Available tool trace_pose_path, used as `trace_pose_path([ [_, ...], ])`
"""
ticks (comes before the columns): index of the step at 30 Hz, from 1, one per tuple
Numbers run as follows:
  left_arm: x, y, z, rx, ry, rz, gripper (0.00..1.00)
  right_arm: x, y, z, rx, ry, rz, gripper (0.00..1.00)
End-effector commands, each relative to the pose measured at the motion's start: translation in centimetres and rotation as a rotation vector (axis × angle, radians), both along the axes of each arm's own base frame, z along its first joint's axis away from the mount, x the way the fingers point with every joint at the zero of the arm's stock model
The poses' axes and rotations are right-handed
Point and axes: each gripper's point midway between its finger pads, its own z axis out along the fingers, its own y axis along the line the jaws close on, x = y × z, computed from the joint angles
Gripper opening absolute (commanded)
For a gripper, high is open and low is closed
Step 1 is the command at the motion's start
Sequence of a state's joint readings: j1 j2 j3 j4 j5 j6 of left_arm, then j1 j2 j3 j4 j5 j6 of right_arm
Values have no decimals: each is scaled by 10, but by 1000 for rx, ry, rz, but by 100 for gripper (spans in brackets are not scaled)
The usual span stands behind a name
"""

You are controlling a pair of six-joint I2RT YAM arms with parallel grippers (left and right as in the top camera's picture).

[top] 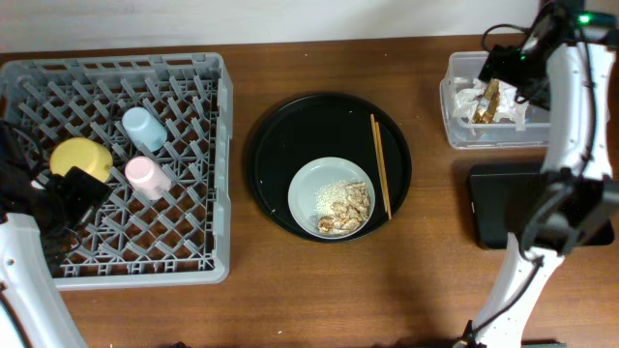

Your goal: Sort waste into correct bins and load items into the dishwasher rack

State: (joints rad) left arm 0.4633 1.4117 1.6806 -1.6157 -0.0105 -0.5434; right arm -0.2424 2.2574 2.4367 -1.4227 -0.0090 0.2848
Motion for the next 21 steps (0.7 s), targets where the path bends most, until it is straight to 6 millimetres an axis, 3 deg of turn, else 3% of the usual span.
trace_pose_path([
  [1, -2, 0, 4, 5, -14, 12, 100, -40, 8, 95, -14, -158, -89, 98],
  [4, -2, 0, 4, 5, -14, 12, 100, -93, 20, 127, -9, -131, -90, 98],
  [8, -2, 0, 4, 5, -14, 12, 100, -124, 40, 138, 28, -109, -17, 98],
  [10, -2, 0, 4, 5, -14, 12, 100, -143, 46, 133, 35, -78, -14, 98],
  [12, -2, 0, 4, 4, -14, 12, 100, -172, 54, 118, 49, -11, -10, 98],
  [14, -2, 0, 4, 5, -14, 12, 100, -187, 68, 93, 93, 20, 12, 98],
  [16, -2, 0, 4, 4, -14, 12, 100, -192, 99, 60, 220, 77, 95, 98],
  [18, -2, 0, 4, 5, -14, 12, 100, -188, 142, 36, 357, 77, 332, 98],
  [20, -2, 0, 4, 4, -14, 12, 100, -187, 170, 12, 402, 84, 448, 100],
  [21, -2, 0, 4, 5, -14, 12, 100, -186, 189, -7, 396, 90, 515, 94],
])
